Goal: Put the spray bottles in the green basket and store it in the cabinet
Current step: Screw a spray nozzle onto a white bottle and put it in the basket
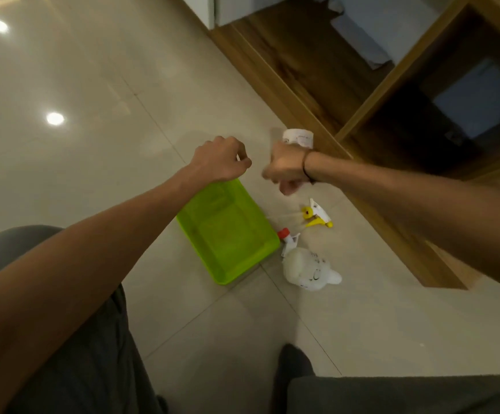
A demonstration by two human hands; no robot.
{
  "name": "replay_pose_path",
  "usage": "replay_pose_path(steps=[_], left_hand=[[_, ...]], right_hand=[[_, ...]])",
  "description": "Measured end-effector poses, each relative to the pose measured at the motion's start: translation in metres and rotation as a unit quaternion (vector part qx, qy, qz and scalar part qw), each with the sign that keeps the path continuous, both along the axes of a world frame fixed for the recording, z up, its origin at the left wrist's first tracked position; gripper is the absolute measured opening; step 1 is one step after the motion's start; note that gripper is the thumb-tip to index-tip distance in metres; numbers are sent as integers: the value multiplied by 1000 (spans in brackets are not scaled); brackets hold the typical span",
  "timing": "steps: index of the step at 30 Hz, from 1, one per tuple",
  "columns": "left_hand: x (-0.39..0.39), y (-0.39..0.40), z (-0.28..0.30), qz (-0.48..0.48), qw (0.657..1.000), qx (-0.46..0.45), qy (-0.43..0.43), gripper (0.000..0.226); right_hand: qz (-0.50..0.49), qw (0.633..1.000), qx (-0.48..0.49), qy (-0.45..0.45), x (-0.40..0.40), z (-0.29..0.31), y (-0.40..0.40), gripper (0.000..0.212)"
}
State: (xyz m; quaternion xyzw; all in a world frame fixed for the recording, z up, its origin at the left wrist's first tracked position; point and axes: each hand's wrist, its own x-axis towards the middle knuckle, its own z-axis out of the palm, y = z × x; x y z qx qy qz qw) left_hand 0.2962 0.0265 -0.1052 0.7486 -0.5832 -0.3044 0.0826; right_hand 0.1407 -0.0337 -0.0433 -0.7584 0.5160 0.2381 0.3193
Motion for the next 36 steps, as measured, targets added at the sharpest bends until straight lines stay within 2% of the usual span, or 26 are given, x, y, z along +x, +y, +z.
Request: replay_pose_path(steps=[3, 5, 7, 11, 14, 16, 21, 23, 26, 28, 31, 32, 34, 36], left_hand=[[-16, -5, -6, -33, 999, 13, 0, 26], [-24, -9, -10, -45, 999, 14, -1, 25], [-35, -13, -13, -63, 998, 13, -3, 26], [-60, -20, -21, -99, 995, 1, -8, 29], [-74, -25, -23, -132, 991, -10, -13, 28], [-77, -26, -22, -140, 990, -17, -6, 25], [-80, -21, -21, -180, 984, 6, 4, 20], [-84, -19, -20, -204, 979, 15, 21, 20], [-88, -21, -15, -207, 977, 26, 37, 21], [-86, -25, -10, -203, 977, 31, 58, 33], [-86, -30, -7, -234, 952, 70, 185, 48], [-87, -30, -7, -242, 938, 84, 235, 59], [-92, -29, -8, -218, 920, 100, 310, 94], [-97, -28, -12, -162, 922, 81, 343, 121]], right_hand=[[62, 992, 59, 93, -49, -19, 22, 37], [39, 987, 106, 112, -75, -35, 41, 41], [33, 985, 119, 124, -92, -47, 61, 75], [177, 971, 24, 159, -124, -80, 103, 125], [234, 961, -4, 150, -143, -105, 139, 137], [257, 955, -15, 146, -151, -116, 157, 133], [286, 949, -67, 118, -157, -115, 166, 108], [248, 956, -123, 100, -153, -102, 152, 111], [97, 978, -178, 50, -145, -70, 105, 108], [-57, 983, -172, -21, -143, -48, 68, 98], [-268, 945, -95, -159, -141, -22, 26, 72], [-297, 934, -77, -183, -140, -18, 16, 64], [-317, 926, -29, -204, -134, -16, 3, 52], [-313, 929, 28, -196, -127, -19, -3, 50]])
